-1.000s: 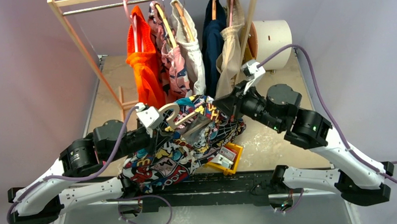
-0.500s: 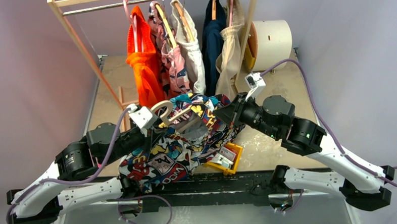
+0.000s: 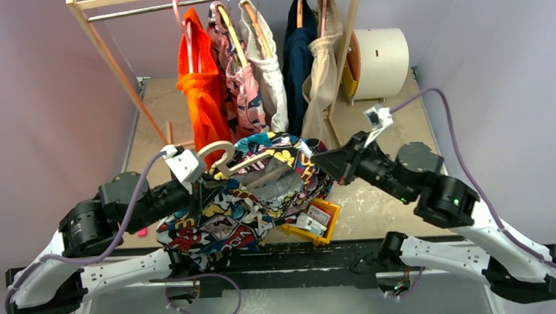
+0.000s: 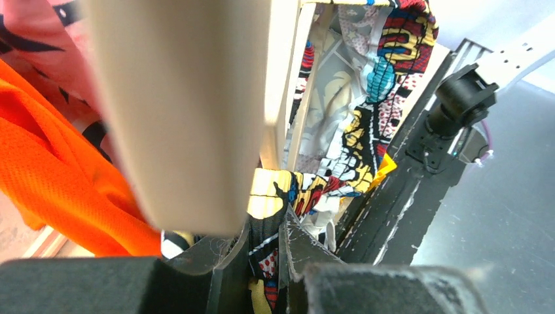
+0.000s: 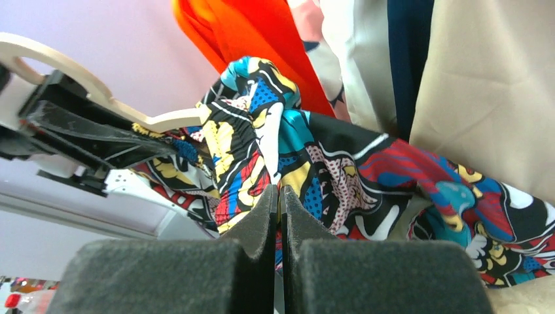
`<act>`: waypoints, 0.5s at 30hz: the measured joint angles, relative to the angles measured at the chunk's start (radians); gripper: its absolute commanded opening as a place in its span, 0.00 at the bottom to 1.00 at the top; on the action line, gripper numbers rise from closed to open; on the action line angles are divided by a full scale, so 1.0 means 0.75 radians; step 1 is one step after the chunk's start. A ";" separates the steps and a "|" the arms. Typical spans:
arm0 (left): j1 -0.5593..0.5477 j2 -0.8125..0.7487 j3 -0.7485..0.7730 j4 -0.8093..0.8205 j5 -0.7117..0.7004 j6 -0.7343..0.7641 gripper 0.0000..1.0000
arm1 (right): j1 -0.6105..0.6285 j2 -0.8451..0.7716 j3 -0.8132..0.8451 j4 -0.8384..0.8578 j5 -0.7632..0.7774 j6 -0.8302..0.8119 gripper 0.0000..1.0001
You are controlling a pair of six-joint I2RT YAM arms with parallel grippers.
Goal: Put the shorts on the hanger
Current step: Hang the shorts on the hanger.
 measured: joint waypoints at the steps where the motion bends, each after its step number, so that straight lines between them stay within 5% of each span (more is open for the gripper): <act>1: -0.003 0.001 0.014 -0.003 0.010 0.001 0.00 | 0.001 -0.026 0.000 0.003 0.000 -0.009 0.03; 4: -0.005 0.018 0.054 -0.018 0.045 0.001 0.00 | 0.000 -0.048 0.014 -0.006 -0.005 -0.046 0.37; 6: 0.000 0.030 0.083 -0.046 0.034 -0.002 0.00 | 0.000 -0.030 0.039 -0.046 -0.014 -0.090 0.51; 15: 0.012 0.150 0.141 -0.140 0.108 -0.002 0.00 | 0.000 0.185 0.255 -0.182 -0.080 -0.395 0.71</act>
